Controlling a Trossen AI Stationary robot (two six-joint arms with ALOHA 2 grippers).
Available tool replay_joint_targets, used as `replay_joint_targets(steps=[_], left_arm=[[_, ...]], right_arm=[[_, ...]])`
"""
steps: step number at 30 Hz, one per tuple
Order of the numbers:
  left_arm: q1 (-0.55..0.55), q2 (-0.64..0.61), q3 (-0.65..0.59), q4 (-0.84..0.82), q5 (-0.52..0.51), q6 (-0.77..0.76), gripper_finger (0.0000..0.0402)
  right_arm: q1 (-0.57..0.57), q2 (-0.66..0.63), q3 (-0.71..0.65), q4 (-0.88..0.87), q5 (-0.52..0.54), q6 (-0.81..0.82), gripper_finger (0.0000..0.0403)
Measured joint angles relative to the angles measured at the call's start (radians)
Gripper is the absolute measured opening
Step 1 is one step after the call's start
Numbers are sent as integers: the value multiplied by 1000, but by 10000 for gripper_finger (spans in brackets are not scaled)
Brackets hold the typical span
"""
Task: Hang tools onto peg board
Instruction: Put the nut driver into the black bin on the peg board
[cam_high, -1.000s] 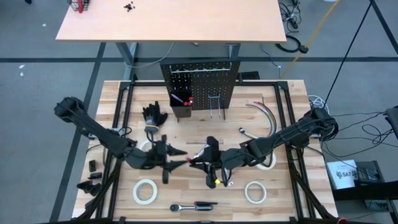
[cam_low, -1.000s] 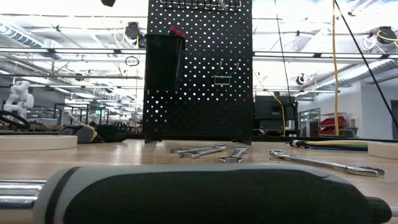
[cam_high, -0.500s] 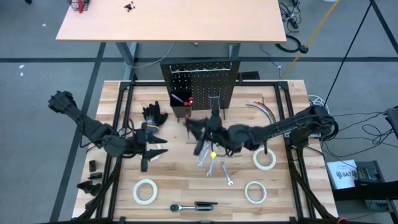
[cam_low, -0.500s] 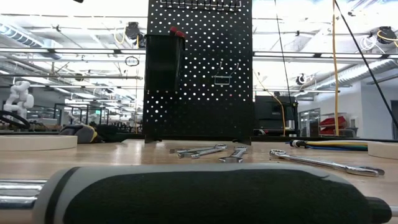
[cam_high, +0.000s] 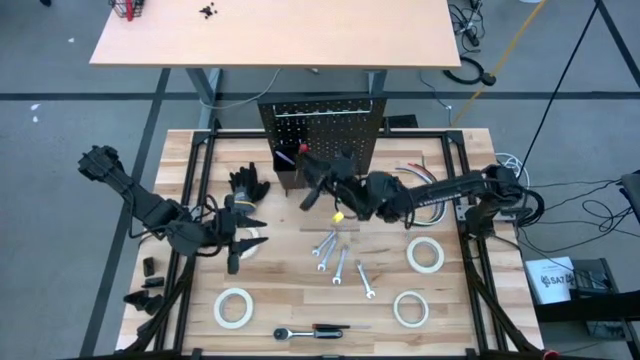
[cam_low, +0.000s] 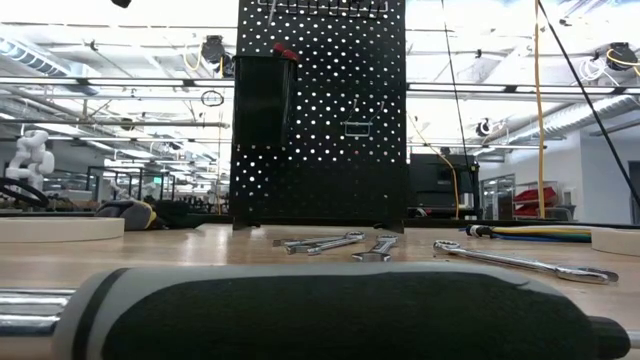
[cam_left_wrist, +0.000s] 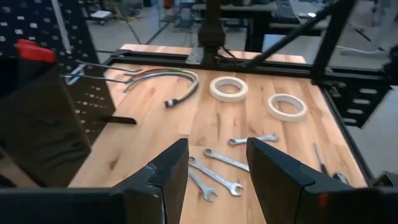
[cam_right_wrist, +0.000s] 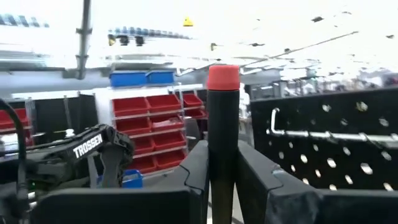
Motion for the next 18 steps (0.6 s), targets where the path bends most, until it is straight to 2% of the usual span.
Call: replay_joint_targets(steps=[4,9,18], left_arm=[[10,4,0,0,-27,6,166],[42,27,0,1,-101,-12,166],[76,101,0,2,-114,-87,166]], right_arm=[[-51,0,0,-6,-86,0,43],[-86,1,0,-48,-105,-28,43],[-118,1,0,-73,-199,-101,43]])
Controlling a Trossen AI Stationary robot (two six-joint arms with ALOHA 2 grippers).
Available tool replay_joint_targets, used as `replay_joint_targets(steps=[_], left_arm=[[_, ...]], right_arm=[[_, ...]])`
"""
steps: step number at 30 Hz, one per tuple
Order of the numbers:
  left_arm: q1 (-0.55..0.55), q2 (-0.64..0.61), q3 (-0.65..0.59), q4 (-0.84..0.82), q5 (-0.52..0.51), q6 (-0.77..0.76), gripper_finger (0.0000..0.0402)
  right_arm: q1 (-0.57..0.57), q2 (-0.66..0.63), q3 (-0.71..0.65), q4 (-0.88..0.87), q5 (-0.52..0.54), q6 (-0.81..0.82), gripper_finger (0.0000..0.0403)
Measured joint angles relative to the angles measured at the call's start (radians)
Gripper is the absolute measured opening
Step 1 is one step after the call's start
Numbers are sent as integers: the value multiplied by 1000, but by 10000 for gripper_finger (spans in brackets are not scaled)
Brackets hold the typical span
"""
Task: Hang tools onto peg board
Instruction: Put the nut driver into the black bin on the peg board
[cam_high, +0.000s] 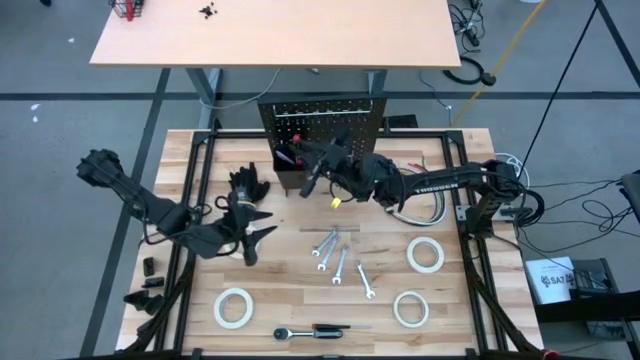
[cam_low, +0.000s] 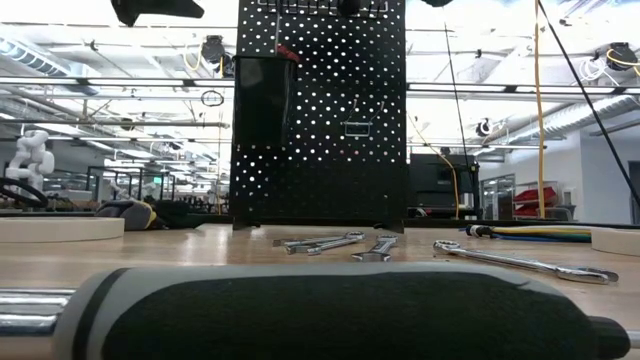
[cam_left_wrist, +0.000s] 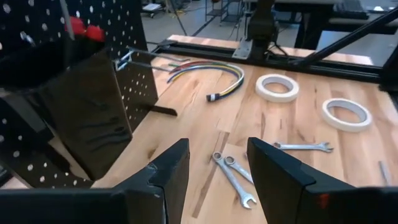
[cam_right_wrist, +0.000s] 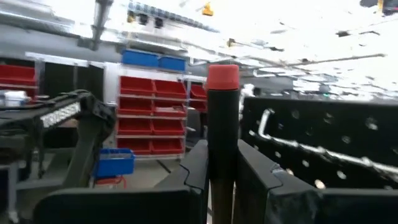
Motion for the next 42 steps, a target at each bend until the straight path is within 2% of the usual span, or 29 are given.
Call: replay_joint_targets(steps=[5,18,26,30,35,42], left_arm=[[17,49,0,9,-3,-57,166],[18,122,0,94,7,-87,166],[-8,122,0,94,39,-88,166],[-25,122,0,96,41,-88,166],[-36,122,0,98,42,-87,166],[-46,122,0,73,62,-86,166]], right_arm=[[-14,0,0,-13,-47,-4,43],[-32,31,0,-99,-44,11,47],[-32,30,0,-140,-44,76,159],[-32,28,0,-122,-44,76,201],[-18,13,0,-92,-43,75,225],[76,-45,0,-160,-48,80,223]])
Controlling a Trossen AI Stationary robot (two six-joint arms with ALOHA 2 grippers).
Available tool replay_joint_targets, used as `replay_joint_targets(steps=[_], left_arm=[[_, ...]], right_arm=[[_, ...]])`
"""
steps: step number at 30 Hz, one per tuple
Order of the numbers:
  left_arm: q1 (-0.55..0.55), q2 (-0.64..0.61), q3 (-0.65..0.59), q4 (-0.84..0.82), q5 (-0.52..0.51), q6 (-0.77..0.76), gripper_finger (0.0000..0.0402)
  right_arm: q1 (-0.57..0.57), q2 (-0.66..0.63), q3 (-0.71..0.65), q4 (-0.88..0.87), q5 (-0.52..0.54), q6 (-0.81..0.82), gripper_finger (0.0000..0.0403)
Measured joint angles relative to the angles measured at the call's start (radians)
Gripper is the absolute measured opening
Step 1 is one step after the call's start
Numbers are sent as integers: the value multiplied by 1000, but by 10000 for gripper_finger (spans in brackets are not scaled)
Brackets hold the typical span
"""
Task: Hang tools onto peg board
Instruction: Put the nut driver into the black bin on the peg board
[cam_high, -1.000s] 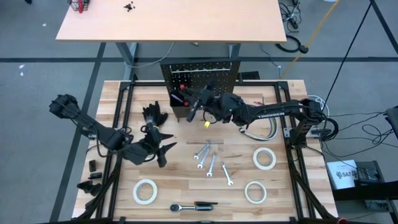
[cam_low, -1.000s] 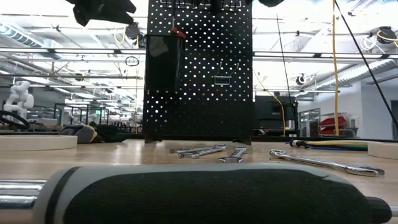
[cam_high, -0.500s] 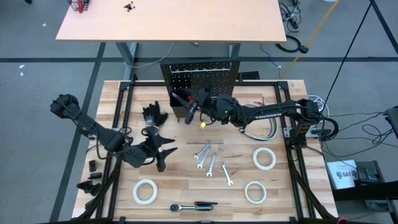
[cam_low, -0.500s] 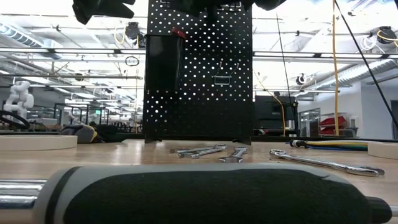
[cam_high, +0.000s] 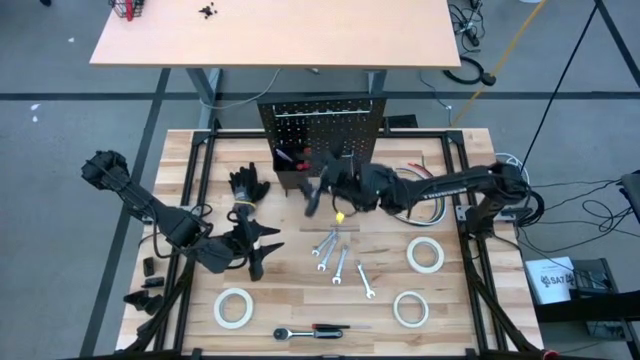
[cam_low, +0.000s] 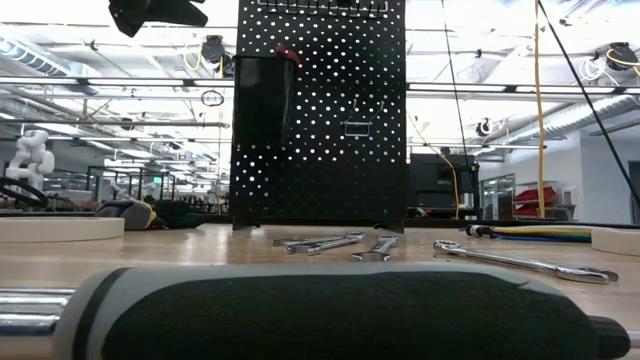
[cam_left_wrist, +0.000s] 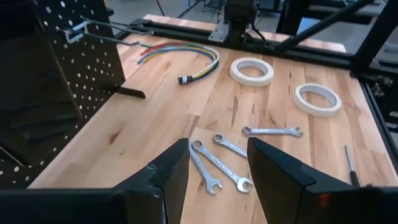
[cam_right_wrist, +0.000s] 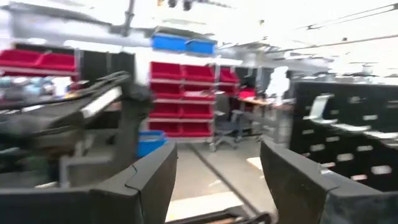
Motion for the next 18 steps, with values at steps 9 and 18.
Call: replay_joint_targets(steps=[9,18], left_arm=[[2,0,0,13,88,122,166],[14,0,0,15,218,246,166]], right_arm=[[181,-2,0,-262,-13,211,223],[379,46,0,-359,-213,374,217]])
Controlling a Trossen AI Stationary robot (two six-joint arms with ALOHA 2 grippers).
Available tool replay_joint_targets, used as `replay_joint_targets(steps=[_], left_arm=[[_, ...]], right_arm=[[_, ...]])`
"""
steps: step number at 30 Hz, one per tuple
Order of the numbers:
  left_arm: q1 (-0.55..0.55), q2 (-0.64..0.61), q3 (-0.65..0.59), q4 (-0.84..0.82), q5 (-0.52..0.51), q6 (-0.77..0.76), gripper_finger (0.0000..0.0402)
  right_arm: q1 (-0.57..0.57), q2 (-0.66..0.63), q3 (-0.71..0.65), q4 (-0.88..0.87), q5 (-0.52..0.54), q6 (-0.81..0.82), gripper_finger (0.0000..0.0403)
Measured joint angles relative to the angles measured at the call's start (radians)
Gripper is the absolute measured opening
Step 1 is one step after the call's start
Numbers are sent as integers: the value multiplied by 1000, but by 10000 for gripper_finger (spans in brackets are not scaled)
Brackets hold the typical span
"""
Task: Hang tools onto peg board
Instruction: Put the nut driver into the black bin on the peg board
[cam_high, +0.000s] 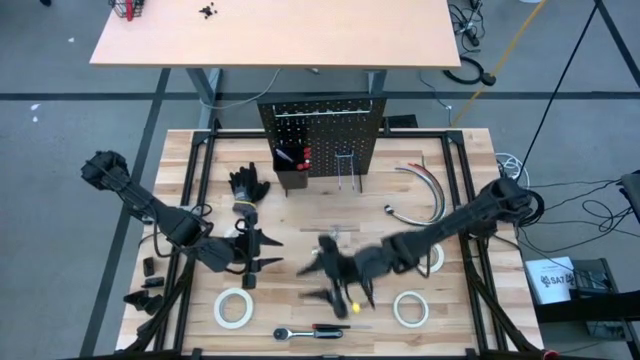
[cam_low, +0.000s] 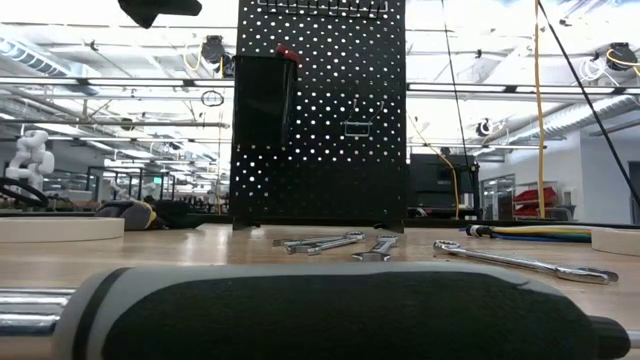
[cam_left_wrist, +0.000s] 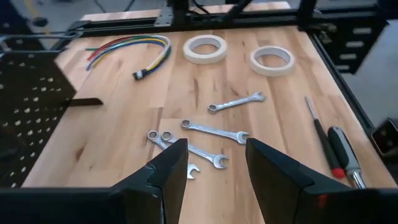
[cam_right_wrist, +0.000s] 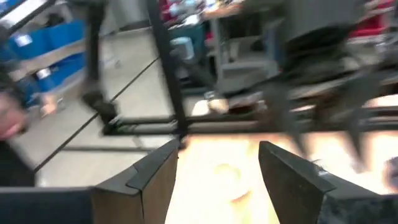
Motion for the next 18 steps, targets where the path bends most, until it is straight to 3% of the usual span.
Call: replay_joint_targets(steps=[4,9,18], left_arm=[[26,9,0,33,85,44,166],[36,47,0,83,194,71,166],[33,164,0,157,329,47,166]], right_arm=[[86,41,0,-49,49,114,210],[172,97,0,-293,65,335,201],[253,183,0,-475,58,348,184]])
